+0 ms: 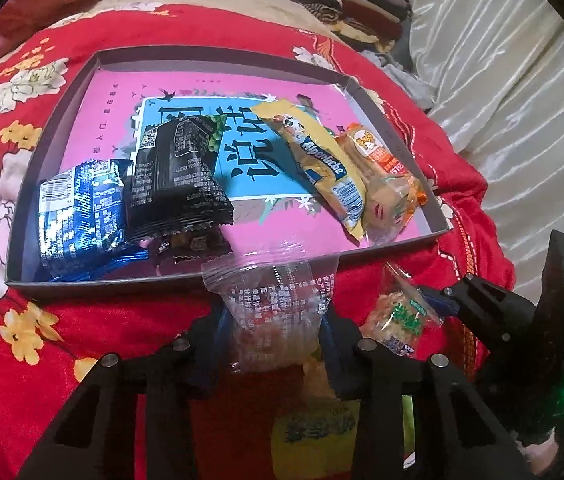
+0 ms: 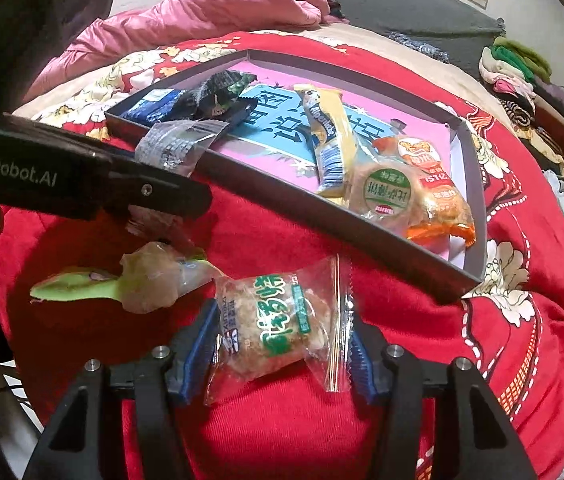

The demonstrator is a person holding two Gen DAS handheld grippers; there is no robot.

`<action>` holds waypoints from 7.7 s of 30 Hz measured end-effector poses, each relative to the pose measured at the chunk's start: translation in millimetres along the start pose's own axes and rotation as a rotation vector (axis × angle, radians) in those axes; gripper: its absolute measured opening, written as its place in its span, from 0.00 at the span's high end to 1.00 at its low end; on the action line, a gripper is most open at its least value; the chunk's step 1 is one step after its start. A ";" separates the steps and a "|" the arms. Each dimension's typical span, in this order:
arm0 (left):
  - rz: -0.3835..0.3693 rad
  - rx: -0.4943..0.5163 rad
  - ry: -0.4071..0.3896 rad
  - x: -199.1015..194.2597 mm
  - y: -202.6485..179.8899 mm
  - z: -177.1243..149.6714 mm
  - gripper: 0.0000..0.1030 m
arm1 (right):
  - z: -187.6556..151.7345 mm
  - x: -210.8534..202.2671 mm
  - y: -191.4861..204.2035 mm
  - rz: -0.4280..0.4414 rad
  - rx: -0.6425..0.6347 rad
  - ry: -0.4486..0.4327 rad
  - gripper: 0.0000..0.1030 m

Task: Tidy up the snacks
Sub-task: 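Grasp the clear candy bag with the left tool while the right tool grasps the green-printed pastry bag, then carry the clear candy bag over the tray while the right tool carries the pastry bag there, then lower and release the clear bag beside the black pack while the right tool releases the pastry bag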

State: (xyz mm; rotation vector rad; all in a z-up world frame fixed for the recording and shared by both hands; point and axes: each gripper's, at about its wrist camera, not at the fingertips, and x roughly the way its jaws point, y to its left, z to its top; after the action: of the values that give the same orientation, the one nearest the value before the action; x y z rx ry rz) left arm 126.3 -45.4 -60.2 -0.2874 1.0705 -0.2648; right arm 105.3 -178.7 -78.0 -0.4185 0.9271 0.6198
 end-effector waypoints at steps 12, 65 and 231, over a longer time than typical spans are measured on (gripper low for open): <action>-0.069 -0.027 -0.060 -32.3 7.5 5.5 0.62 | -3.1 -31.5 -27.4 0.085 0.146 -0.113 0.53; -0.079 -0.020 -0.182 -67.9 2.1 24.6 0.62 | 22.2 -62.3 -53.6 0.111 0.246 -0.346 0.52; -0.033 -0.006 -0.084 7.0 -2.9 55.0 0.48 | 46.3 -29.5 -82.6 0.006 0.296 -0.336 0.27</action>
State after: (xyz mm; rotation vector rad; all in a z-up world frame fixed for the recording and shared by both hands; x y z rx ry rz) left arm 178.0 -44.9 -40.2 -0.3190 0.9848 -0.2772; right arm 174.4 -223.1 -22.3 -0.0430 0.6834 0.5284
